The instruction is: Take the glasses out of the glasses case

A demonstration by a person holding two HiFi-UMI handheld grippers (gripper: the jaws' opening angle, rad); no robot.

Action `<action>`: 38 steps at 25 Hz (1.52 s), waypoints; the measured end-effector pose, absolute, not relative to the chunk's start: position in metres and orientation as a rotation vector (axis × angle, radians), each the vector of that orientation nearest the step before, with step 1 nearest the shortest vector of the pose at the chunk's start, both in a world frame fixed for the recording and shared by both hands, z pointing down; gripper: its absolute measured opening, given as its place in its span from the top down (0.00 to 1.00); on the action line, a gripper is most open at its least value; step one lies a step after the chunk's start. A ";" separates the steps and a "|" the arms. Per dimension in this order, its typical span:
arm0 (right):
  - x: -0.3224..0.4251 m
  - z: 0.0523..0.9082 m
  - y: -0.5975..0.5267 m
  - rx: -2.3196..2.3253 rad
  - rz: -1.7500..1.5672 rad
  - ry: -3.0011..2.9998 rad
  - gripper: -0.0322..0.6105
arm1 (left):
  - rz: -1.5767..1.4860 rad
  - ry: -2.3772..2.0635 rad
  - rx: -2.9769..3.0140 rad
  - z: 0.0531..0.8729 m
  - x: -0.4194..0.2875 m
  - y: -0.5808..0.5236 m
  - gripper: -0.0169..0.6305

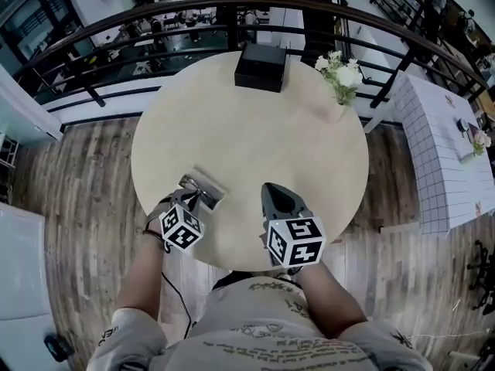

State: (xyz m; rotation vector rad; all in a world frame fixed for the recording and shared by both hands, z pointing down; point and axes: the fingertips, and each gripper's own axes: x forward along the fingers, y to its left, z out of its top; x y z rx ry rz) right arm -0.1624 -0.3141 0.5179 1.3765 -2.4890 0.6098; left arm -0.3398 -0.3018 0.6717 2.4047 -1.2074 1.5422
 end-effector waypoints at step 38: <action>-0.103 0.529 -0.300 1.649 0.596 -2.256 0.94 | 2.480 -0.261 2.548 0.778 -0.345 -0.332 0.85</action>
